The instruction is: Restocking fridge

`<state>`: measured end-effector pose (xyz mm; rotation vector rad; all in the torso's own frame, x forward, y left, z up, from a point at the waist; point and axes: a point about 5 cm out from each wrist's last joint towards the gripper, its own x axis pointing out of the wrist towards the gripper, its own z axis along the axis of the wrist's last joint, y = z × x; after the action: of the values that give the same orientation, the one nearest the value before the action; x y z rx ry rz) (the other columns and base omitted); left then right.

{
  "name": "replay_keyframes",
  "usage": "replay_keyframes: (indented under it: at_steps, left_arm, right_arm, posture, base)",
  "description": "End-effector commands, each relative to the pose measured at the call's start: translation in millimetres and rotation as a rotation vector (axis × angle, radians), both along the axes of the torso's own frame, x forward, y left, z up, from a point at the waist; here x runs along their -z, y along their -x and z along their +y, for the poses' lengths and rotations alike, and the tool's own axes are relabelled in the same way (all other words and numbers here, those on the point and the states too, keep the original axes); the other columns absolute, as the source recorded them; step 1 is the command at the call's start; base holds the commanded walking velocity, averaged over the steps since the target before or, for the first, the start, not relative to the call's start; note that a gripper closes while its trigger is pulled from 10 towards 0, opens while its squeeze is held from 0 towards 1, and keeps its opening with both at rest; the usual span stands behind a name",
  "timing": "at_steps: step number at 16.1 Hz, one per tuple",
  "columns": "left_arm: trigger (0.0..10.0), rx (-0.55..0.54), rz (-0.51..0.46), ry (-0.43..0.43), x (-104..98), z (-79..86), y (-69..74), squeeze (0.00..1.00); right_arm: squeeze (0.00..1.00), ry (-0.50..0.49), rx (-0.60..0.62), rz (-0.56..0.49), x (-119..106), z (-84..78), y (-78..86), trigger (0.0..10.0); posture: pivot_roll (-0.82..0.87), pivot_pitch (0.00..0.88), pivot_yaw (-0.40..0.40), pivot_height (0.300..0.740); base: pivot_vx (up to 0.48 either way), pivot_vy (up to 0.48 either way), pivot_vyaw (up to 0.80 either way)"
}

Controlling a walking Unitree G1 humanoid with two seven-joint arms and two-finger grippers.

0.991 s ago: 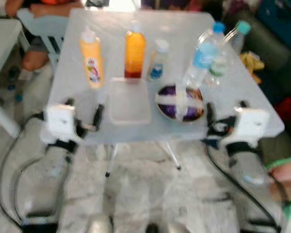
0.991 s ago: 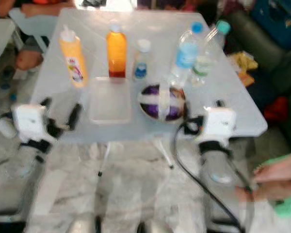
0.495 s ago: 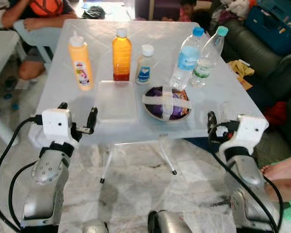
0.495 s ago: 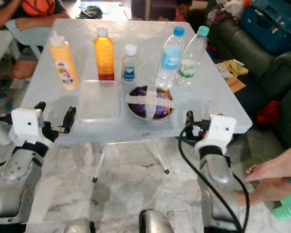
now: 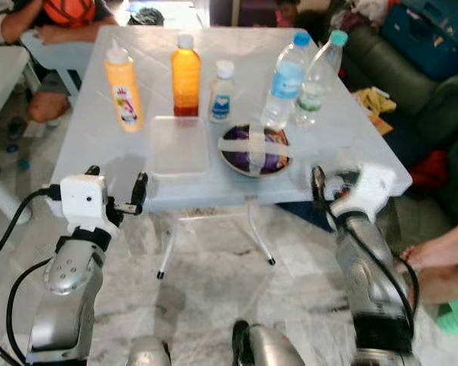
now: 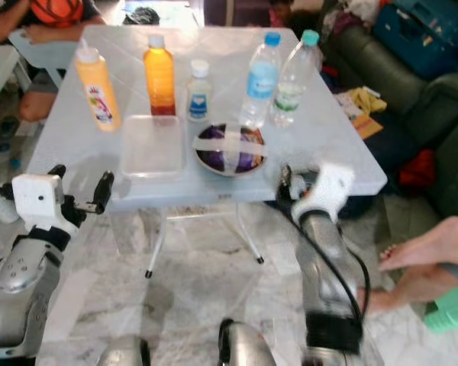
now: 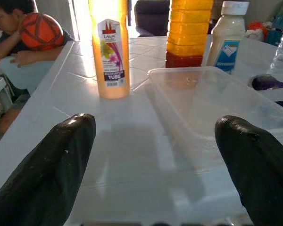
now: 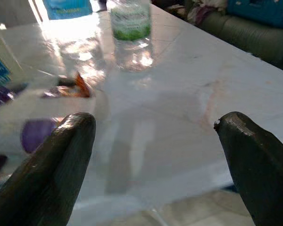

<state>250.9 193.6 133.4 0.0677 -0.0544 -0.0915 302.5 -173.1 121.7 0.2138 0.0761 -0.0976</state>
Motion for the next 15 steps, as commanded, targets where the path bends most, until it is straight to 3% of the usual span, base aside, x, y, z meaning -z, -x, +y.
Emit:
replay_keyframes:
  at_steps: [1, 7, 15]
  left_arm:
    - [10.0, 0.005, -0.003, -0.019, -3.1, -1.3, 0.4, 0.00]
    - [10.0, 0.022, -0.002, -0.033, -5.2, -3.7, 1.1, 0.00]
    - [10.0, 0.045, 0.000, -0.038, -5.9, -8.6, -0.6, 0.00]
  right_arm:
    - [0.00, -0.017, 0.008, 0.016, 2.0, 0.0, -2.8, 10.0]
    - [0.00, -0.053, -0.059, 0.004, -7.2, 21.6, -25.9, 10.0]
    - [0.00, -0.127, -0.124, 0.031, -9.5, 34.5, -39.8, 10.0]
  posture:
    - [0.02, 0.147, -0.070, 0.740]
    - [0.03, 0.160, -0.062, 0.740]
    - [0.03, 0.167, -0.058, 0.740]
  base:
    - [0.000, 0.000, 0.00]
    - [0.000, 0.000, 0.00]
    - [0.000, 0.000, 0.00]
